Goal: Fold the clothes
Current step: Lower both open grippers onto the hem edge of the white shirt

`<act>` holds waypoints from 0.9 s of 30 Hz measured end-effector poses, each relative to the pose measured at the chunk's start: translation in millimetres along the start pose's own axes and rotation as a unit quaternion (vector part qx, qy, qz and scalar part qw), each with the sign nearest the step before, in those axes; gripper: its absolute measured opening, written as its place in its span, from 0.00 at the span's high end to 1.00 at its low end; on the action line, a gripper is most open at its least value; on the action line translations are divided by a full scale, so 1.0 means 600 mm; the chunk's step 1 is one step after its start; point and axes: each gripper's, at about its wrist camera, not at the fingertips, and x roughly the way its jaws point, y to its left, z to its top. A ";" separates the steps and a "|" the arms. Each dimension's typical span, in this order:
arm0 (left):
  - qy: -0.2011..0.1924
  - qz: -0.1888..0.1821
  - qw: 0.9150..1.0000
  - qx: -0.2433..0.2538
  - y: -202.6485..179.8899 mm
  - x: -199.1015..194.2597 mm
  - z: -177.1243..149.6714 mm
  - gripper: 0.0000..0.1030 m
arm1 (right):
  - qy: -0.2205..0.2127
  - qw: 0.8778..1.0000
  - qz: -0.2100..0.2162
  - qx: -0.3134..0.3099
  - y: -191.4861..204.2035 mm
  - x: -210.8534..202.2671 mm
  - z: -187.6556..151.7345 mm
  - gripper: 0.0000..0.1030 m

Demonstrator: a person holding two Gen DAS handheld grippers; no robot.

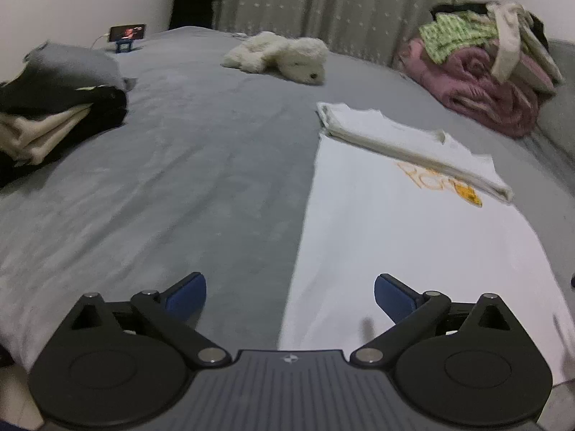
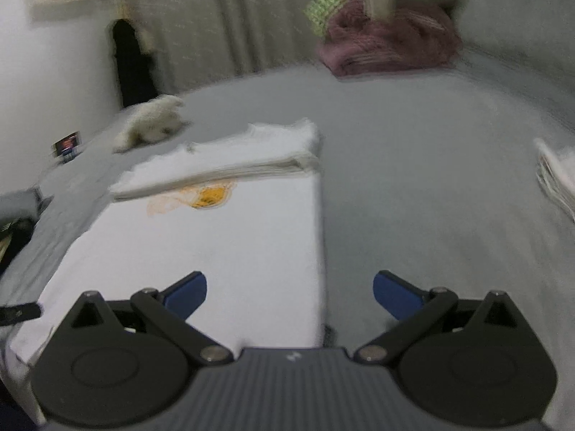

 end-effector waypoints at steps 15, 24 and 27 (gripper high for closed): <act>0.016 -0.023 0.999 -0.018 0.031 -0.025 -0.013 0.22 | 0.035 0.996 0.039 0.078 -0.073 -0.030 -0.041 0.00; 0.032 -0.030 0.999 -0.002 0.030 -0.030 -0.022 0.53 | 0.070 0.992 0.078 0.076 -0.070 -0.057 -0.074 0.22; 0.038 -0.030 0.999 0.001 0.027 -0.030 -0.021 0.67 | 0.069 0.990 0.083 0.091 -0.080 -0.062 -0.076 0.34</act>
